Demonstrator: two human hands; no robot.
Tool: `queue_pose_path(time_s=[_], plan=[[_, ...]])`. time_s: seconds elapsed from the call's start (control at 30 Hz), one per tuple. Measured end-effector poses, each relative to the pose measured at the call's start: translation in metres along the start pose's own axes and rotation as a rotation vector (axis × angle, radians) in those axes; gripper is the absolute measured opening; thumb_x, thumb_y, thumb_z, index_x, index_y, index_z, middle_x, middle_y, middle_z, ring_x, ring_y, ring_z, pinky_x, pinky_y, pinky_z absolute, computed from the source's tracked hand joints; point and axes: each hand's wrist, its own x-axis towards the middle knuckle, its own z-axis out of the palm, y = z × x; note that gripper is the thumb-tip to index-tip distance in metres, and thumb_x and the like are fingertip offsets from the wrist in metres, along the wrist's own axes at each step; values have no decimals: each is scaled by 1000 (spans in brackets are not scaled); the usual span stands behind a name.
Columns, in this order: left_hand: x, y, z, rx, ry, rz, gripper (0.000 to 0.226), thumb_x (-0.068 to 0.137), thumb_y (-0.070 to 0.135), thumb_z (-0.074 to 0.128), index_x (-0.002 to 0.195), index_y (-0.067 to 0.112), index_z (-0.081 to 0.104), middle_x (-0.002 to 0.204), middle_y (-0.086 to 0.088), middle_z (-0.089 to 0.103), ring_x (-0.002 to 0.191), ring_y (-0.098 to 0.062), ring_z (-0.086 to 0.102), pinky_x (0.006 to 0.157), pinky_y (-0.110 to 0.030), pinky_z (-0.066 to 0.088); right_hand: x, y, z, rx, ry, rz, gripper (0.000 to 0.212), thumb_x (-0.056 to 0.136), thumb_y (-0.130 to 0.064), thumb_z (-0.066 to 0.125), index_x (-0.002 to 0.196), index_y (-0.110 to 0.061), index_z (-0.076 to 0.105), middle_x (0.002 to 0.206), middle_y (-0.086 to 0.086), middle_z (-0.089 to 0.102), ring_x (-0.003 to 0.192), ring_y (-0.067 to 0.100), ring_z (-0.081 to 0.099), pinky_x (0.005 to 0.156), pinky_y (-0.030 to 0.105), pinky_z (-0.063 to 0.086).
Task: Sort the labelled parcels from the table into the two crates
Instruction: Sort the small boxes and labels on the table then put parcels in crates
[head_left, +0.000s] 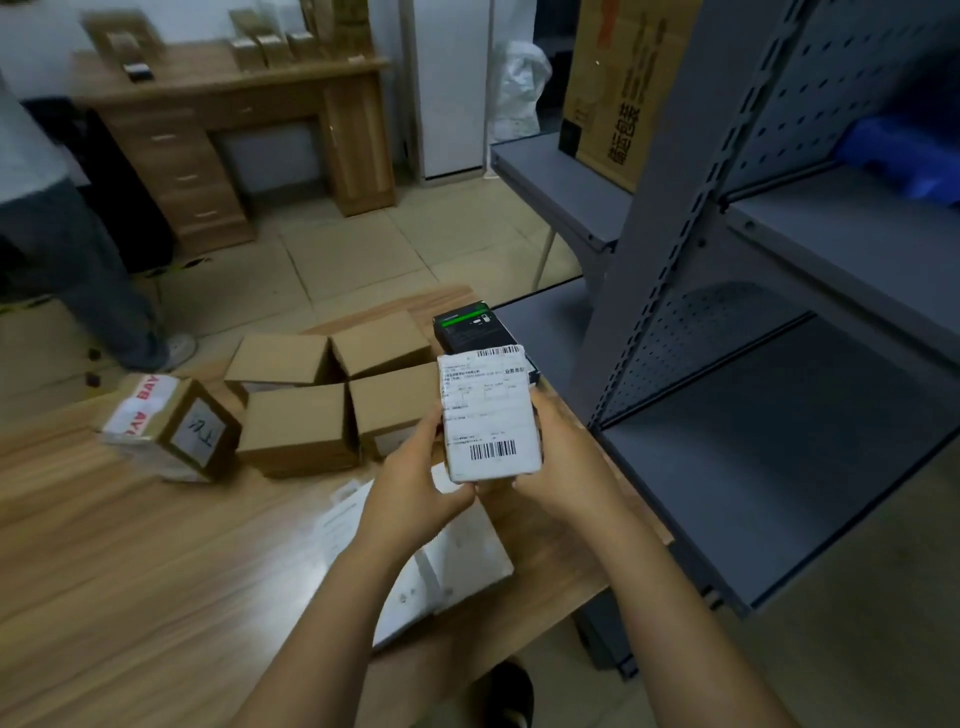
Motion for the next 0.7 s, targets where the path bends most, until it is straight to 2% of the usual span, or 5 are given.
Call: queue_pose_path(time_s=[0.07, 0.23, 0.37, 0.5, 0.7], plan=[[-18, -6, -25, 18, 68, 6, 89, 74, 24, 79, 140, 48, 25, 121, 28, 50, 111, 8, 47, 74, -3, 36, -8, -24, 13, 0, 1, -64, 62, 84, -25, 68, 132, -46, 36, 121, -13, 61, 100, 12, 62, 76, 43, 58], [-68, -39, -83, 40, 186, -18, 88, 68, 32, 79, 142, 43, 33, 124, 27, 55, 109, 4, 53, 84, -22, 49, -31, -76, 64, 32, -75, -192, 71, 79, -23, 66, 138, -43, 33, 124, -9, 62, 106, 18, 63, 79, 45, 56], [-115, -66, -118, 48, 273, -92, 87, 68, 24, 79, 130, 62, 32, 104, 44, 47, 100, 9, 51, 79, -16, 44, -52, -106, 108, 51, -173, -223, 63, 78, -20, 67, 132, -39, 40, 124, -6, 63, 108, 20, 62, 85, 46, 54], [-156, -97, -132, 15, 283, -170, 84, 60, 44, 71, 134, 54, 33, 118, 28, 60, 108, -2, 59, 87, -36, 52, -70, -128, 153, -4, -272, -243, 52, 81, -35, 68, 127, -34, 44, 127, -4, 60, 112, 21, 59, 89, 46, 52], [-202, -139, -141, 20, 288, -269, 75, 62, 40, 74, 125, 59, 37, 112, 28, 63, 100, -1, 62, 81, -31, 52, -97, -136, 205, -20, -412, -205, 50, 77, -38, 71, 121, -36, 47, 127, -5, 60, 113, 19, 59, 88, 35, 49]])
